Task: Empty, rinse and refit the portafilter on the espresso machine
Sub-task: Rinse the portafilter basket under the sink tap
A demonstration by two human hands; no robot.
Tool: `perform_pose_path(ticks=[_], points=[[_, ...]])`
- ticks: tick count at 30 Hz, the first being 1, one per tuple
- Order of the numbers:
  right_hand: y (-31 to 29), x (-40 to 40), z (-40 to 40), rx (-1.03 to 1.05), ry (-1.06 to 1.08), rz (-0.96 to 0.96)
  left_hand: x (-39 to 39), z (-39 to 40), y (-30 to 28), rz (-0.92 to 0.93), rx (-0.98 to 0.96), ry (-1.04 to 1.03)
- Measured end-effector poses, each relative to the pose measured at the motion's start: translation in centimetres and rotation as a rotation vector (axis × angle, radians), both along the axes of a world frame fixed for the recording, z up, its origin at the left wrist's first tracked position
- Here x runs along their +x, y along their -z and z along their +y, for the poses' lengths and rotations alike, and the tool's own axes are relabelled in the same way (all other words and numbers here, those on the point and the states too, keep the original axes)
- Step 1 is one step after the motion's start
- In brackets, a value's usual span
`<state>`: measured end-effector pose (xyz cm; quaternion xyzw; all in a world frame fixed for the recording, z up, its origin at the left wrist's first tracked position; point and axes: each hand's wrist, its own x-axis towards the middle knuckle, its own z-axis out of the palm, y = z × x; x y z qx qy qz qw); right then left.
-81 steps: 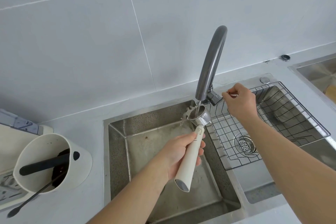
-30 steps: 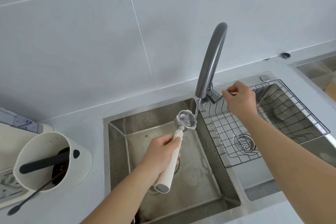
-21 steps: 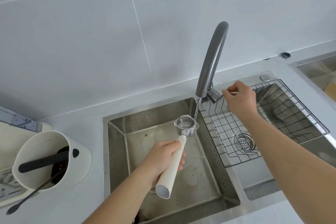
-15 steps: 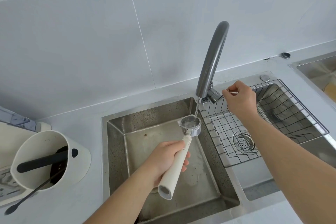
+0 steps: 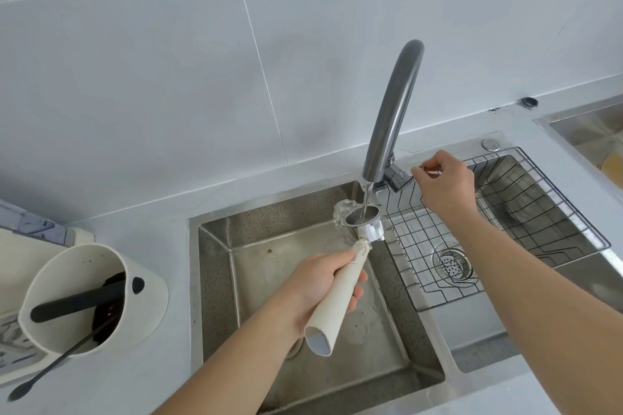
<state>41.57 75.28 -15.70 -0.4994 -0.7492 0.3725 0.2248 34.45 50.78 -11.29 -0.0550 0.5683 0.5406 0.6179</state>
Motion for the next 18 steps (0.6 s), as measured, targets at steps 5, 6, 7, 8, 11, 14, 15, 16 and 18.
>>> perform_pose_path(ticks=[5,6,7,8,11,14,15,16,18], points=[[-0.07,-0.05,0.05,0.000,0.002,-0.011,0.11,0.46,-0.40,0.117,0.008,0.060],[-0.08,-0.08,0.05,0.002,0.002,-0.014,0.14,0.51,-0.43,0.152,0.007,0.067],[-0.10,-0.07,0.05,0.007,0.002,-0.018,0.17,0.56,-0.45,0.179,0.008,0.067],[-0.09,-0.09,0.04,0.010,0.000,-0.019,0.17,0.58,-0.42,0.201,0.012,0.064],[-0.05,-0.05,0.06,0.009,-0.002,-0.019,0.16,0.55,-0.32,0.241,0.028,0.044],[0.06,0.01,0.11,0.011,-0.001,-0.008,0.25,0.41,-0.26,0.227,0.055,0.023],[0.08,0.02,0.12,0.011,-0.001,-0.006,0.32,0.35,-0.20,0.223,0.060,0.020],[0.12,0.03,0.15,0.010,-0.002,-0.004,0.39,0.30,-0.14,0.221,0.063,0.017],[0.21,0.05,0.18,0.005,-0.002,-0.003,0.50,0.21,0.00,0.216,0.066,0.006]])
